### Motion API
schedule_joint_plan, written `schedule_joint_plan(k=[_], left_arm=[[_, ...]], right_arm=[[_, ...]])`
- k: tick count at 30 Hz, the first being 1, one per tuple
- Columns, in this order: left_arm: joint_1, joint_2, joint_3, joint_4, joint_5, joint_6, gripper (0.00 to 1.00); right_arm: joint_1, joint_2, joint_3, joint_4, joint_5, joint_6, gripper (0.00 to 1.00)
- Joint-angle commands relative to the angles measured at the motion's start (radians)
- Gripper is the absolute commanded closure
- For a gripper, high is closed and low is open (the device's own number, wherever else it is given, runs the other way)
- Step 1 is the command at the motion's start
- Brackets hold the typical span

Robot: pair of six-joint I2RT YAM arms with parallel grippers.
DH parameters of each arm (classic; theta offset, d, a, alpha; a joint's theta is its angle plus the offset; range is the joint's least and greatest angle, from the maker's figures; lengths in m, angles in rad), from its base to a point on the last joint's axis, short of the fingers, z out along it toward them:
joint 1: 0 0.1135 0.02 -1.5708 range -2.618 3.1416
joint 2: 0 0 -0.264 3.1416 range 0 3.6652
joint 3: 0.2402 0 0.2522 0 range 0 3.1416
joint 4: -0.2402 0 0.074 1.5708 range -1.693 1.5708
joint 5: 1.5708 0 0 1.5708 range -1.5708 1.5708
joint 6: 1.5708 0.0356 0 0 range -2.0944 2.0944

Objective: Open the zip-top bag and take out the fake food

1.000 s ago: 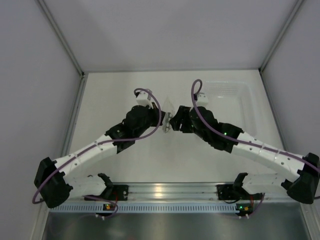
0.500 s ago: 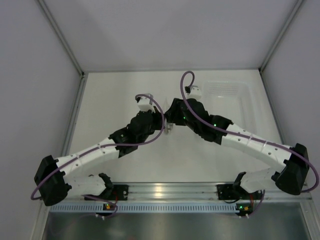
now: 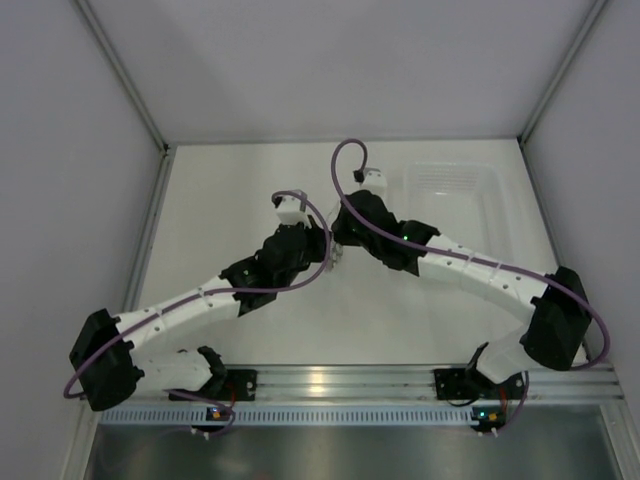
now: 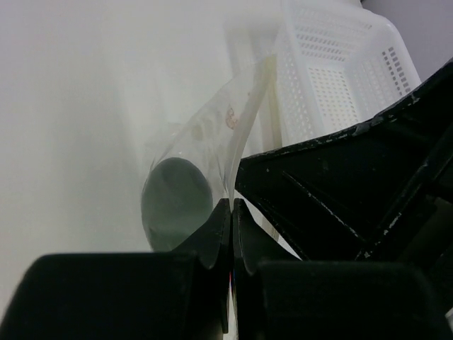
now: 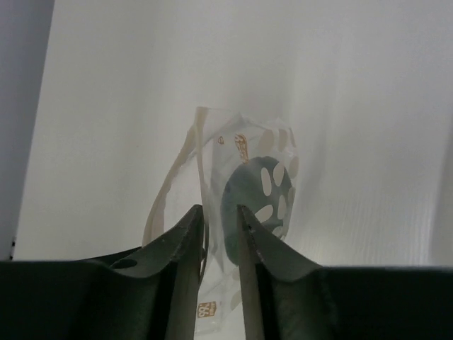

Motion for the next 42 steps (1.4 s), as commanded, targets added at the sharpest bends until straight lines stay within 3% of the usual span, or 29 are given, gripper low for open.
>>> schedule_joint_plan(k=[1,3,15,18,21,26,35,42], left_arm=[[-0.002,0.001,-0.010,0.092,-0.047,-0.014,1.00],[-0.002,-0.001,-0.021,0.092,-0.084,-0.020,1.00],[0.033,-0.047,-0.106,-0.095,-0.475,-0.241,1.00],[0.034,-0.064,-0.133,-0.094,-0.503,-0.265,1.00],[0.035,-0.056,-0.127,-0.094,-0.482,-0.272,1.00],[0.030,-0.035,-0.105,-0.057,-0.313,-0.291,1.00],[-0.001,0.024,-0.139,-0.055,-0.331,-0.422,1.00],[-0.001,0.048,-0.182,0.003,-0.287,-0.465,1.00]], right_arm=[[-0.010,0.025,0.047,0.000,-0.017,-0.030,0.90],[-0.021,0.021,0.021,-0.005,-0.021,-0.040,1.00],[-0.180,-0.102,-0.300,-0.001,-0.115,-0.122,1.00],[-0.214,-0.119,-0.352,0.009,-0.117,-0.128,1.00],[-0.228,-0.116,-0.374,0.008,-0.132,-0.137,1.00],[-0.228,-0.114,-0.345,0.017,-0.212,-0.166,0.98],[-0.228,-0.125,-0.237,-0.090,-0.215,-0.230,0.80],[-0.184,-0.091,-0.156,-0.159,-0.221,-0.270,0.76]])
